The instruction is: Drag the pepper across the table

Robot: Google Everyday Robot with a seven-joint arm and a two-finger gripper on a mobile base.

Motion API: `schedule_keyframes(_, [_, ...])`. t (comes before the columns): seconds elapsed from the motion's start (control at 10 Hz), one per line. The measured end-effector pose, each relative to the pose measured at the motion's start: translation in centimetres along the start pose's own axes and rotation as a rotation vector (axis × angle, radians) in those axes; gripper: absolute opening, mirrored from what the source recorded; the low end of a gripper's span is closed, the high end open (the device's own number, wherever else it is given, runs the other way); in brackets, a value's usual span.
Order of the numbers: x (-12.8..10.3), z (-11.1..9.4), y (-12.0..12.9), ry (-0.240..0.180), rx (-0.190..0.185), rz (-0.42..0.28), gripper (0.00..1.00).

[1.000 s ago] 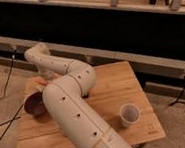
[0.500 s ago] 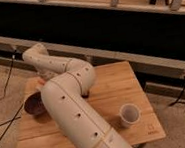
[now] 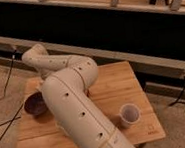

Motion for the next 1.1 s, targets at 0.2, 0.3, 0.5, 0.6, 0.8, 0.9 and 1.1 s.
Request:
schedule_keyframes(0.2, [1.1,0.2,0.4,0.034,0.02,-0.018,0.0])
schedule_keyframes(0.3, [1.4,0.1,0.6,0.044,0.028,-0.027,0.0])
schedule_keyframes(0.5, [1.9,-0.1,1.1,0.061,0.044,-0.045,0.0])
schedule_keyframes(0.6, [2.3,-0.3,1.4,0.072,0.058,-0.051,0.0])
schedule_keyframes(0.8, [2.6,-0.7,1.6,0.083,0.074,-0.05,0.0])
schedule_keyframes(0.9, [2.7,-0.9,1.7,0.083,0.08,-0.046,0.0])
schedule_keyframes(1.1, [2.3,-1.2,1.9,0.073,0.098,-0.045,0.0])
